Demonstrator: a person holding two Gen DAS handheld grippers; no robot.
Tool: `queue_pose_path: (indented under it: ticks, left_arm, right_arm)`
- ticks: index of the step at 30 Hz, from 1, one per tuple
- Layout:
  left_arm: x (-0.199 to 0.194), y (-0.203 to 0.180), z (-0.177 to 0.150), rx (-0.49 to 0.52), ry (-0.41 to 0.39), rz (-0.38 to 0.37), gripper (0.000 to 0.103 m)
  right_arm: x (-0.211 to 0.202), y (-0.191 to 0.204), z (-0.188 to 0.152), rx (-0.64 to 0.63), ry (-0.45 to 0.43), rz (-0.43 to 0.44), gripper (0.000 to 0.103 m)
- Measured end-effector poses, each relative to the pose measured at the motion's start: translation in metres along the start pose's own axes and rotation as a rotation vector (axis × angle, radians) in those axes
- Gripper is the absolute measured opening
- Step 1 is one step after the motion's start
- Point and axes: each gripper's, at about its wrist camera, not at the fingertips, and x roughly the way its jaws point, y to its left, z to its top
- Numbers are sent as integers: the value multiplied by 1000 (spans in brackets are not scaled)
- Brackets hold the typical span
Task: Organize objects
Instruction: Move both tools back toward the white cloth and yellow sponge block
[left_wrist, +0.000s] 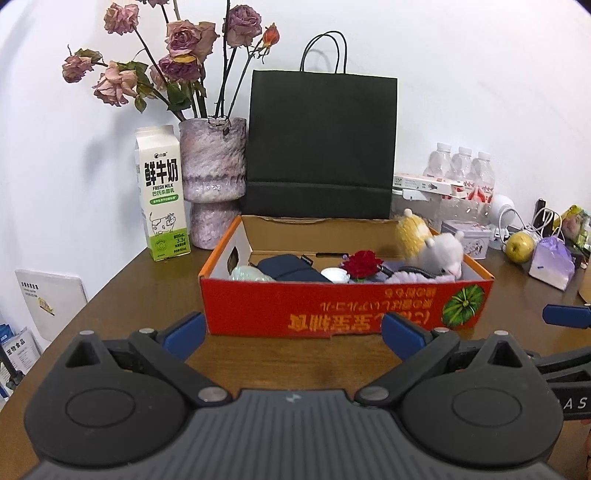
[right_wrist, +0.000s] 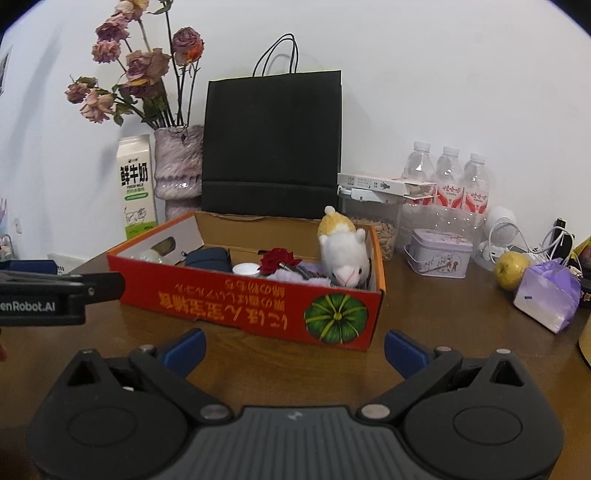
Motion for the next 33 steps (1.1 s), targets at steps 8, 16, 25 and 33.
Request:
queue_pose_path:
  ticks: [8, 16, 25, 33]
  left_arm:
    - [-18, -1, -17, -12, 16, 1, 103]
    - [-34, 7, -32, -39, 32, 9, 103]
    - [-43, 18, -42, -63, 74, 15, 103]
    - [-48, 18, -42, -71, 91, -9, 103]
  right_arm:
    - [-20, 4, -16, -11, 12, -4, 103]
    - [-32, 11, -35, -29, 41, -11, 103]
    - [-37, 22, -58, -70, 120, -10, 103]
    - [-19, 20, -60, -31, 230, -3, 103]
